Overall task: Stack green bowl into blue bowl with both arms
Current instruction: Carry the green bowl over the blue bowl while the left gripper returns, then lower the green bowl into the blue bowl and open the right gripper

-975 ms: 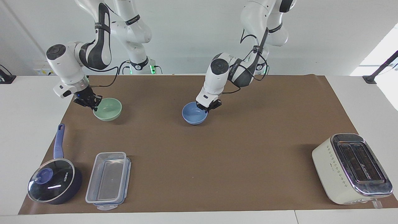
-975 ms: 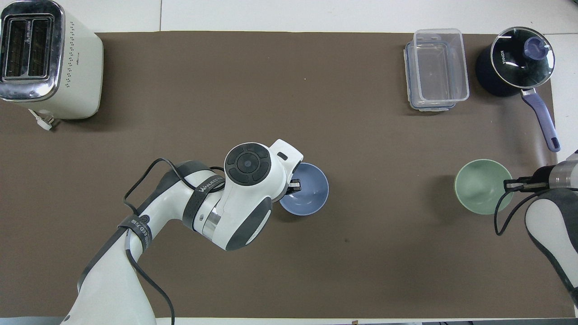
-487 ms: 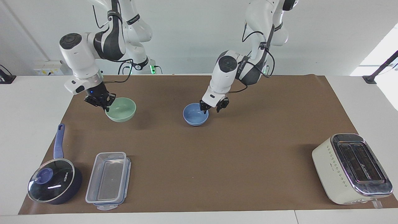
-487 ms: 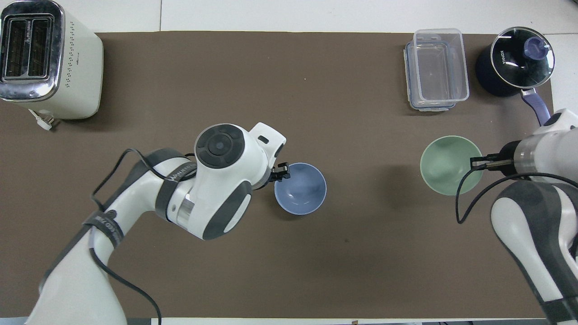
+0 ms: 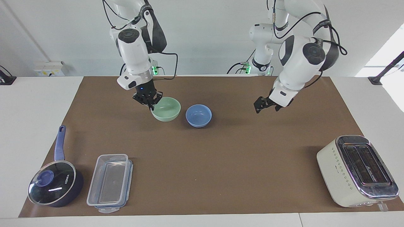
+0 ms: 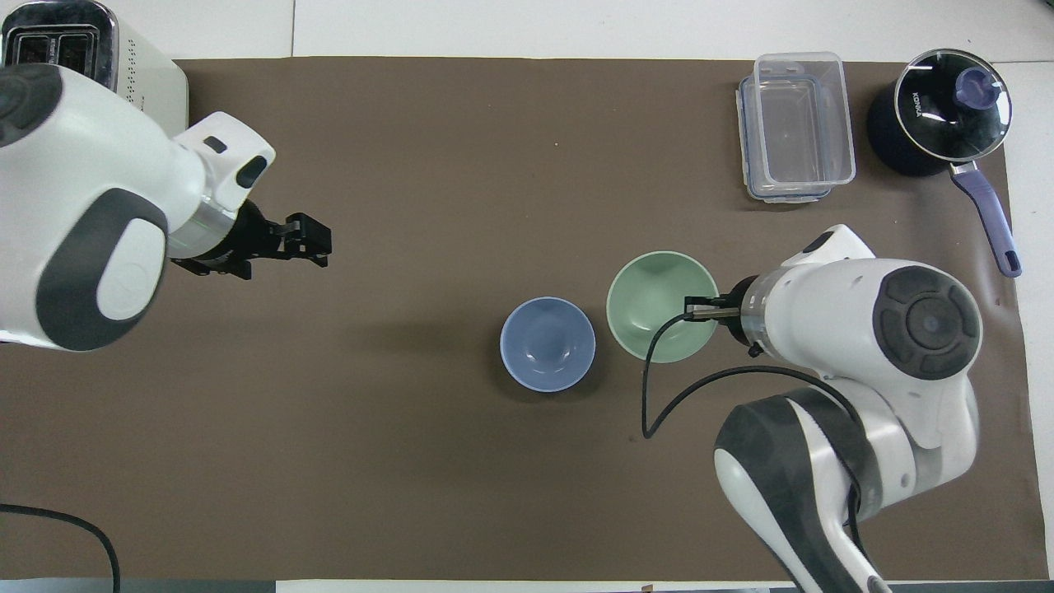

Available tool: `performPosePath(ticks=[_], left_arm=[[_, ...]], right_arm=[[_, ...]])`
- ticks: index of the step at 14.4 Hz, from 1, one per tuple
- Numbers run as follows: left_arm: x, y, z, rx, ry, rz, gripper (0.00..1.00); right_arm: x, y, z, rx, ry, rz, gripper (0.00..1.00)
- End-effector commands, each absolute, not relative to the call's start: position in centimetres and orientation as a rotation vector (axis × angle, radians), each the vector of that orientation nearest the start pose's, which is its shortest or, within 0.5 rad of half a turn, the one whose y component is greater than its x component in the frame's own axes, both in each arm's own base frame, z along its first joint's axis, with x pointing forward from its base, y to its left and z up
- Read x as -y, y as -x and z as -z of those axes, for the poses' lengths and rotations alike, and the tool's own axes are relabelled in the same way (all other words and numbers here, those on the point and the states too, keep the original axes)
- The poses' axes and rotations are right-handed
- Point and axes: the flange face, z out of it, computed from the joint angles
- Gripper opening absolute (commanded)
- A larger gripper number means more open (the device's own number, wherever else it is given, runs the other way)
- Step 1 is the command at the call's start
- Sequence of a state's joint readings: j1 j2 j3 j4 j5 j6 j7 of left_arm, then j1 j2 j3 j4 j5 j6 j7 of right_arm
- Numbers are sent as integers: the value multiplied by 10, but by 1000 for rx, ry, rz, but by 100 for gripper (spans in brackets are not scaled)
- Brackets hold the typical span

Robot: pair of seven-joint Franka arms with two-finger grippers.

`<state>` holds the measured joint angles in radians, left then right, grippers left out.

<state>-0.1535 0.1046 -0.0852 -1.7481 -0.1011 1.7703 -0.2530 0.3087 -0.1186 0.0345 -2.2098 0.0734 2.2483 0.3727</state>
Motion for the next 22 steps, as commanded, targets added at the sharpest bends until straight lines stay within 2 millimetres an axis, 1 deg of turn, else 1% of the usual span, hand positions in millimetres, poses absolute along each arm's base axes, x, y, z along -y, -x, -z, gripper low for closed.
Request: performPosePath(ticks=[1,2,4,6,8,10,11,13,15,18,19,20,22], left_arm=[[93,-558,-528,-95,3181,-164,100],[81,-553,-538,-135,3160,-152,100],[65,-545,-552,-156,3143,-166,100],[63,-536,-574,-165,3126,-199,100],[61,-532,-593,-165,3114,-222,100],[61,-530,-605,-163,3118,-232,100],[60,-530,-607,-158,3121,-230,100],[60,-530,-604,-146,3124,-223,100],[54,-532,-603,-115,3126,-204,100],[54,-533,-605,-110,3127,-192,100],[55,-532,-604,-113,3126,-194,100],[56,-532,-603,-115,3126,-194,100],[58,-532,-604,-120,3126,-192,100]], right_arm=[[-204,-494,-431,-204,2916,166,0],[-216,-492,-425,-222,2899,152,0],[-240,-485,-414,-241,2892,133,0],[-257,-482,-400,-282,2890,109,0],[-261,-480,-391,-308,2896,83,0],[-261,-479,-386,-319,2902,64,0],[-261,-478,-385,-321,2901,58,0],[-261,-477,-384,-328,2896,49,0],[-262,-475,-383,-325,2896,46,0],[-261,-472,-379,-320,2902,36,0],[-262,-472,-375,-315,2905,32,0],[-274,-467,-370,-285,2910,27,0],[-275,-465,-370,-278,2911,25,0]])
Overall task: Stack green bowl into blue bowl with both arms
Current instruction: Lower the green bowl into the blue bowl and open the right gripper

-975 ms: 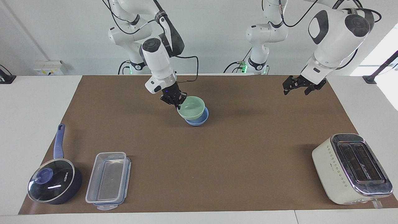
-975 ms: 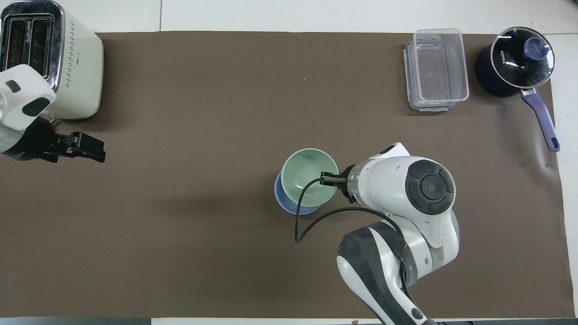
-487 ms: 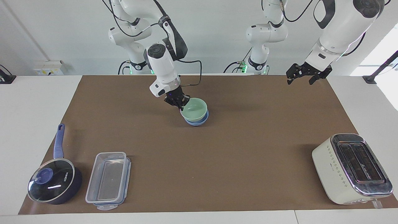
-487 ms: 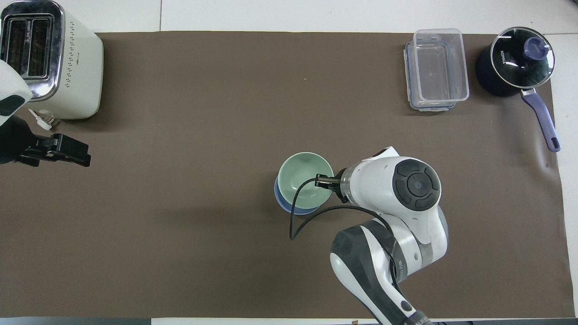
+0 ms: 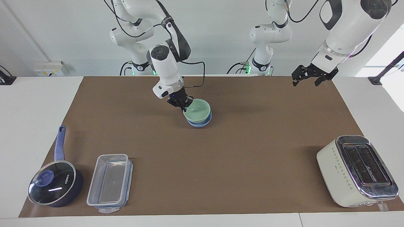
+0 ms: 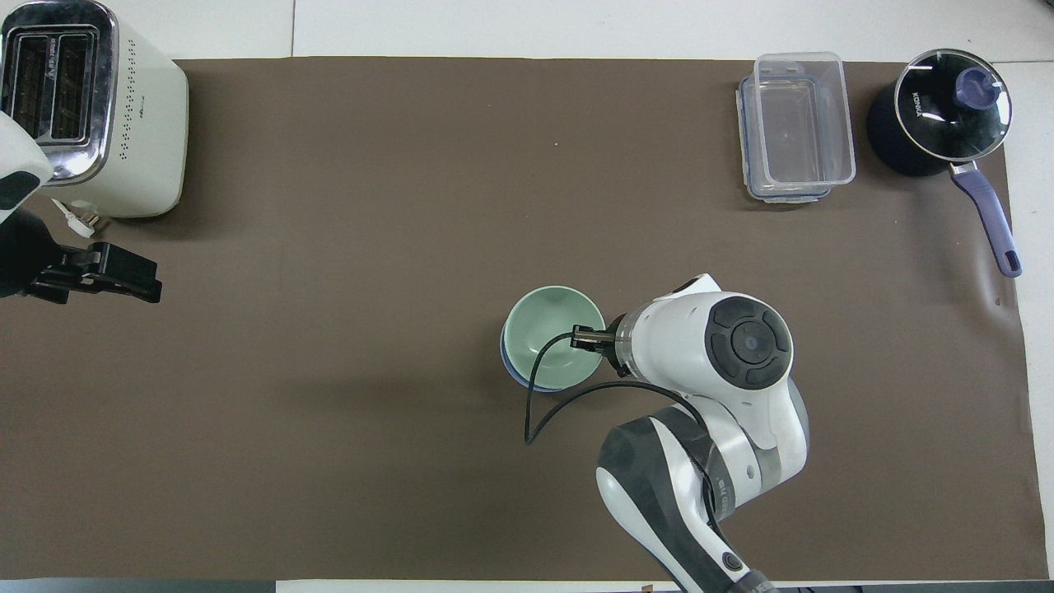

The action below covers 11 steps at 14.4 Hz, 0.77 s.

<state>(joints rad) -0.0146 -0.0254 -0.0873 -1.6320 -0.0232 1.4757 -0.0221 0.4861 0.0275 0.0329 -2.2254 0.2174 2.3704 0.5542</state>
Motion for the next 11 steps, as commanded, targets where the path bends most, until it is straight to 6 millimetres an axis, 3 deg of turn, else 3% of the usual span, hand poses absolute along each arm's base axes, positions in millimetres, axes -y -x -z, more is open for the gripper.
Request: performPosePath(ticks=[1,7,8,9,10,11], left_arm=[[58,-532,-603,-120,3125,-197,100],[61,-532,-603,-129,3125,-194,100],[62,-532,-603,-132,3125,-194,100],[62,-532,-603,-132,3125,-194,100],[61,-532,-604,-134,3125,-192,100],[60,-532,-604,-148,3125,-194,100]], right_arm=[[-275,-463,-369,-276,2913,21,0],[-274,-459,-365,-233,2923,15,0],[-273,-459,-365,-213,2925,17,6],[-272,-460,-366,-201,2925,19,45],[-273,-460,-366,-199,2925,21,90],[-273,-462,-368,-199,2923,27,98]])
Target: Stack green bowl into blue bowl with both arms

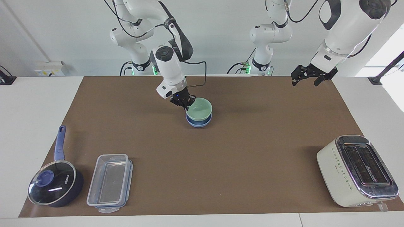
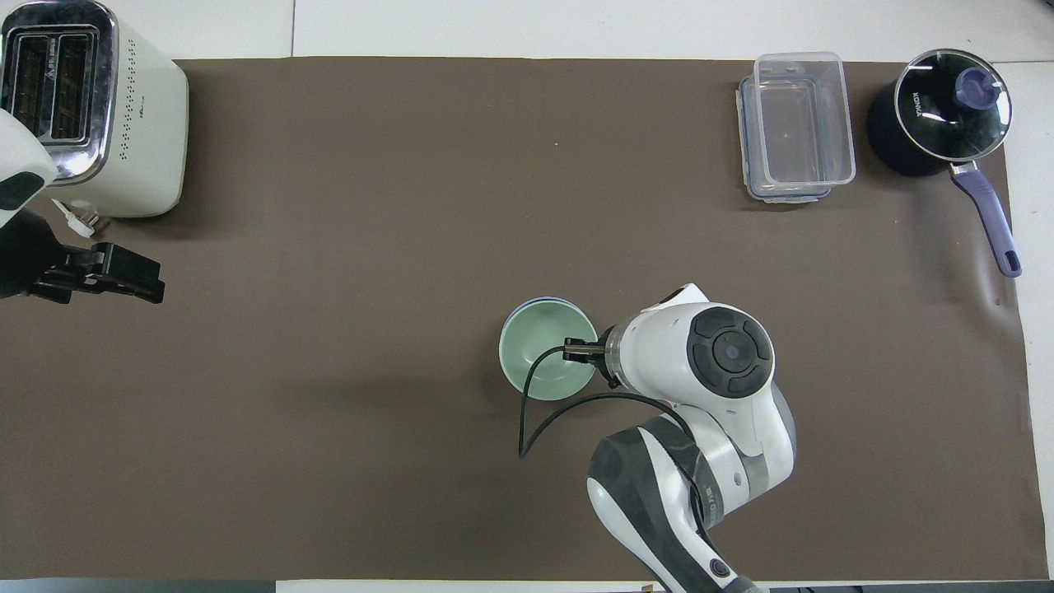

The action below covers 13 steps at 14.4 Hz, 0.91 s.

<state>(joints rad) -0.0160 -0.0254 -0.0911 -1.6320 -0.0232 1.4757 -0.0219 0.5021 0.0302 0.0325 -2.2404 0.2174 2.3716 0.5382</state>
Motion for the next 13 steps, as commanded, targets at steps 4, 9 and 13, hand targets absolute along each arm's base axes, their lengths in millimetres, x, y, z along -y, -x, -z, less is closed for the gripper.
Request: performPosePath(ticks=[4,9,13], left_arm=[[57,-532,-604,-127,3124,-197,100],[56,-531,-605,-127,3124,-194,100],[56,-531,-605,-124,3124,-197,100]], right_arm=[[-249,-471,-395,-254,2902,68,100],[-132,-495,-449,-209,2912,164,100],[-54,-512,-467,-209,2945,247,100]])
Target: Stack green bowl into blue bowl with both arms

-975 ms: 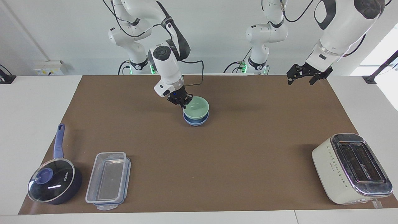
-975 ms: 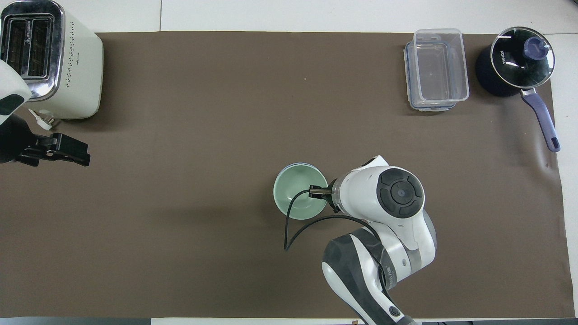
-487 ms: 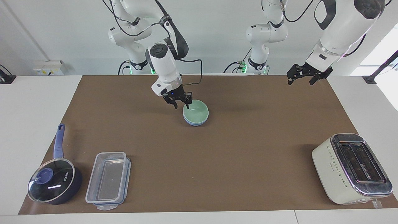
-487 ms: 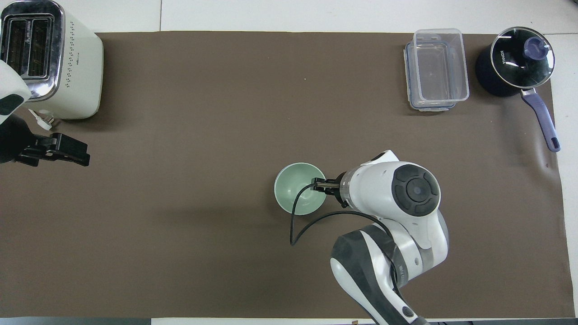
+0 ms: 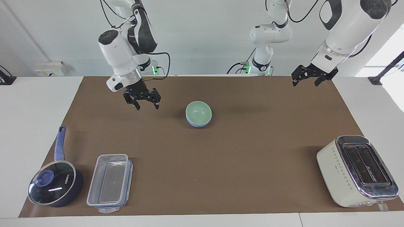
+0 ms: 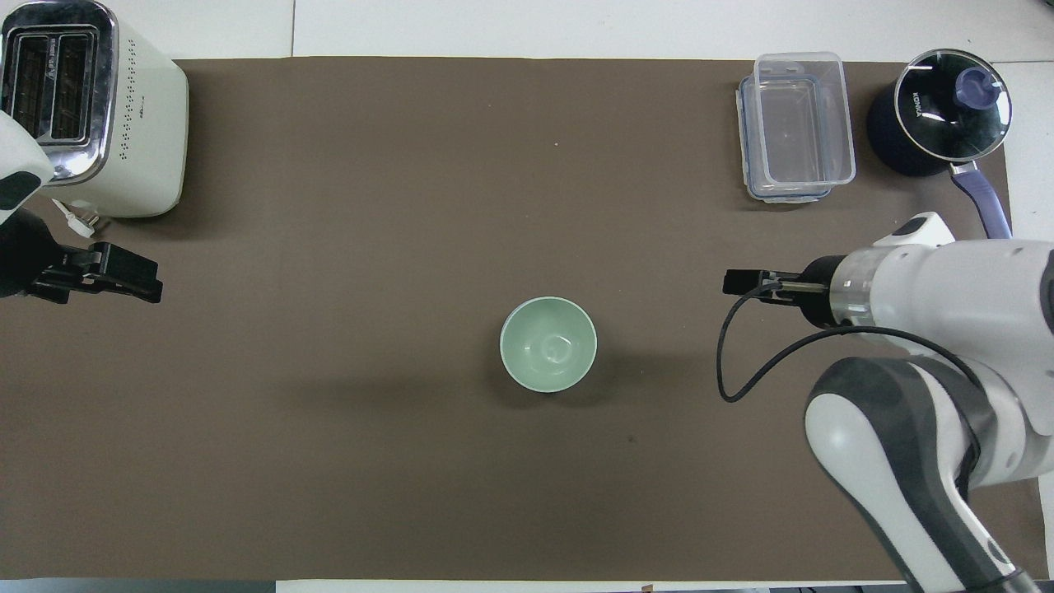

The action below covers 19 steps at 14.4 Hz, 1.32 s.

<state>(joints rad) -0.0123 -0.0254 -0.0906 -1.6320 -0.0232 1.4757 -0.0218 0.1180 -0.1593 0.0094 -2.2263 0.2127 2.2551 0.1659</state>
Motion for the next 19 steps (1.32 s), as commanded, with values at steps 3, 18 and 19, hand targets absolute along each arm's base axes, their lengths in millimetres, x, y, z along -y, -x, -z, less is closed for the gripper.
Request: performPosePath(ticks=[3,18,19], left_arm=[[56,-531,-605,-124,3124,-197,100],[55,-531,-605,-122,3124,-194,100],[55,-531,-605,-122,3124,-194,100]], right_arm=[[-30,-535,-497,-144,3063,300,100],[-8,-553,-601,-152,3173,19,100],[-8,-548,-600,-150,3175,-22,100]])
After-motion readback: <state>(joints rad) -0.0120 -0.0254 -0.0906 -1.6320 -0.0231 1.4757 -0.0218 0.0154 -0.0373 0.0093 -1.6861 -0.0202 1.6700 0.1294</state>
